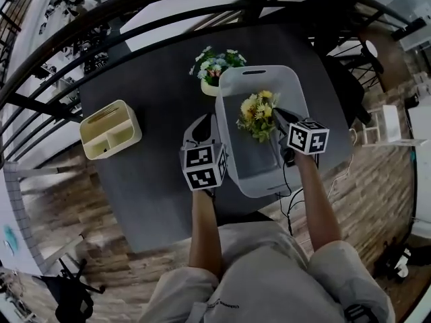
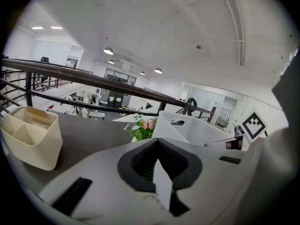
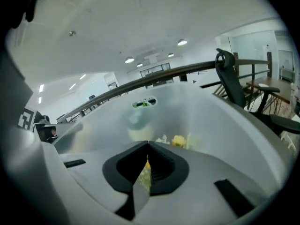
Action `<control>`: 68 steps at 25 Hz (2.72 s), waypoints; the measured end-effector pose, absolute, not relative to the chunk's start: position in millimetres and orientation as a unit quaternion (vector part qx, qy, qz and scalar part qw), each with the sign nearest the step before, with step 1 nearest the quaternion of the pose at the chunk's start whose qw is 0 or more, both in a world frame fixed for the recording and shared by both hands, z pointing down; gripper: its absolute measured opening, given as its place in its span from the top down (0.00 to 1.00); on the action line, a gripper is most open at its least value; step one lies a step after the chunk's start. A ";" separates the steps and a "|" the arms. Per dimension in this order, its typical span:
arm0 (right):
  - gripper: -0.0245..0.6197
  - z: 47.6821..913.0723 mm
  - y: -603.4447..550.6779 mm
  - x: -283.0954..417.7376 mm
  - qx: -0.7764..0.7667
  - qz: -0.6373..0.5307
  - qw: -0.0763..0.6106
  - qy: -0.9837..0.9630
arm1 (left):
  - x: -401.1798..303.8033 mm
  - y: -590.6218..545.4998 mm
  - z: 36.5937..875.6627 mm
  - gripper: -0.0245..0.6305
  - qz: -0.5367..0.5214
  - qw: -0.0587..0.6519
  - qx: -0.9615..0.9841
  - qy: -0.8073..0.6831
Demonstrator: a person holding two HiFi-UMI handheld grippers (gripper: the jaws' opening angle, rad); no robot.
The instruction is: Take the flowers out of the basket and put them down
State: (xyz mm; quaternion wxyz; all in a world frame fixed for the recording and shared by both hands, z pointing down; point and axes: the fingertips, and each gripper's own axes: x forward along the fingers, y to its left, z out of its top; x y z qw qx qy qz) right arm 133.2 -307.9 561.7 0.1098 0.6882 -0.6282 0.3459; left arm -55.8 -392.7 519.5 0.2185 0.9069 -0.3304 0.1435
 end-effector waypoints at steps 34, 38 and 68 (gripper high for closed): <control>0.62 686.2 -248.5 112.4 0.587 0.510 0.328 -0.536 | -74.7 -422.6 588.3 0.94 0.156 0.302 0.883 -0.323; 0.62 713.4 -242.0 114.7 0.592 0.533 0.330 -0.507 | -76.9 -422.8 580.2 0.94 0.151 0.296 0.885 -0.325; 0.86 683.5 -264.4 72.1 0.575 0.566 0.191 -0.559 | -128.4 -392.7 554.4 0.94 0.147 0.274 0.864 -0.397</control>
